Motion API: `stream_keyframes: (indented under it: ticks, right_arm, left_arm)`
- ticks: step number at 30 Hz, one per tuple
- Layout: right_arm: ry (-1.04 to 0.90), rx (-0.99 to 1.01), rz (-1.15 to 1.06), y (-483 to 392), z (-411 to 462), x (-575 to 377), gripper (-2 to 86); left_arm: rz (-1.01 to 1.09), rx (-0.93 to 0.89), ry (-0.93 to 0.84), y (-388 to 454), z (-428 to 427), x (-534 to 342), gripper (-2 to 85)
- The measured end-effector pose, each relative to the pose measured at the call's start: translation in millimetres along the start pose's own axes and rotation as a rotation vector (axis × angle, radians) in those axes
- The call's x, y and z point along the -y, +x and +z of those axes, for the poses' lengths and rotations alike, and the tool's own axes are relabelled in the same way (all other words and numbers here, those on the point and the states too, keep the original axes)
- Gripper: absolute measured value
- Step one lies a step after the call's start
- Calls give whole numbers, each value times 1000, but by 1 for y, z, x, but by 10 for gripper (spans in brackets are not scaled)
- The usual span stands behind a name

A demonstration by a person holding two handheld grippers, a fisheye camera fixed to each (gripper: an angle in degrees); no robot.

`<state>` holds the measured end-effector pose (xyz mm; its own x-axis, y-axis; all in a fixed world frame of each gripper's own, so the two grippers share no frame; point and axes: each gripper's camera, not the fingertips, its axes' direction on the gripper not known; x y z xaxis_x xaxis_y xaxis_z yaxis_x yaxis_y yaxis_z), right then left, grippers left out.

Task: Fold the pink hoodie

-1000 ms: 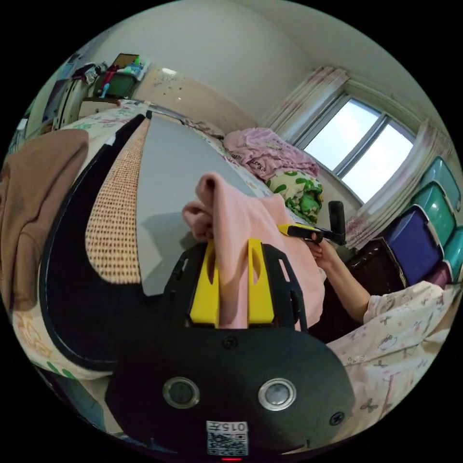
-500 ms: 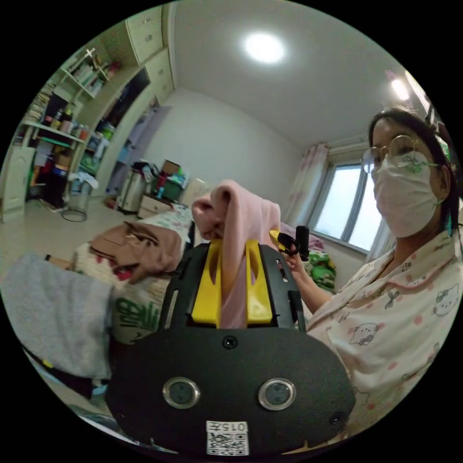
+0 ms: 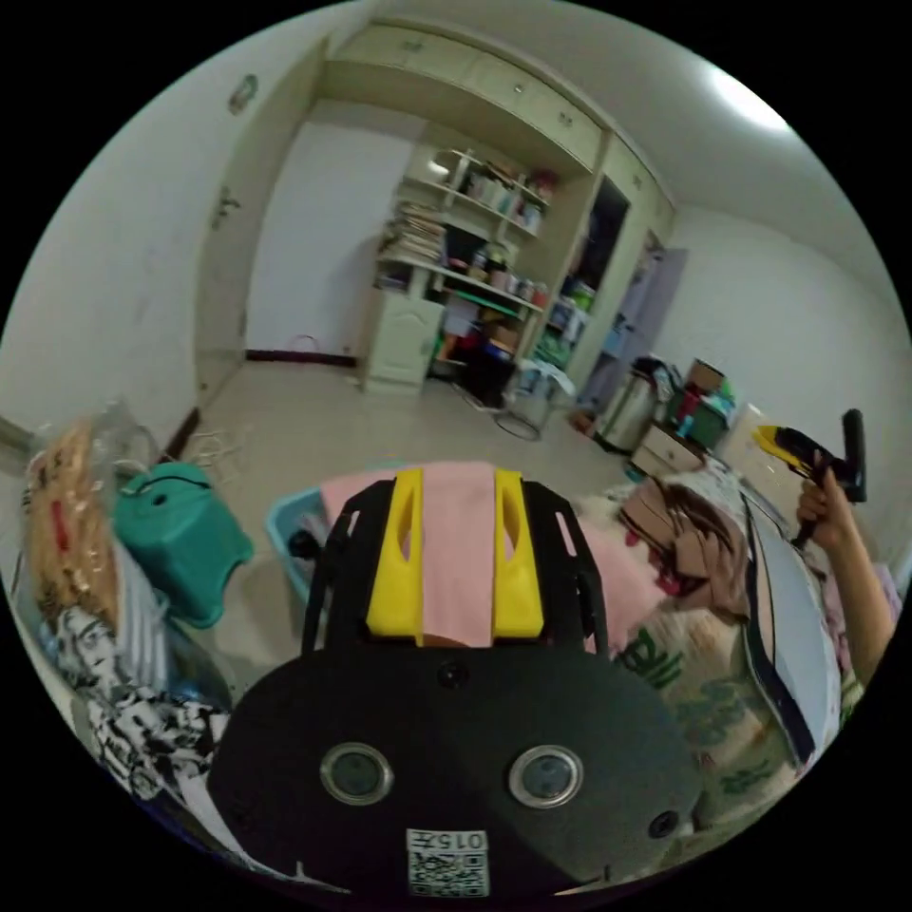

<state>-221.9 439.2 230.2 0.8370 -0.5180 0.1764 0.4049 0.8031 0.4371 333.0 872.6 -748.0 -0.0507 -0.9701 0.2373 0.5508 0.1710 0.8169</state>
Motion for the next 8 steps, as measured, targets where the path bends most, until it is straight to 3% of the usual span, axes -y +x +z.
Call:
stream_keyframes:
  ticks: [3, 5, 8]
  right_arm:
    - [-84, 6, 44, 25, 29, -26, 151]
    - [-147, -39, 27, 25, 49, -30, 176]
    - [-312, -139, -5, 18, 96, -22, 211]
  left_arm:
    - [77, -100, -171, 35, 99, -9, 109]
    - [124, -64, -282, 57, 169, -24, 112]
    - [107, -16, -239, 60, 199, -47, 111]
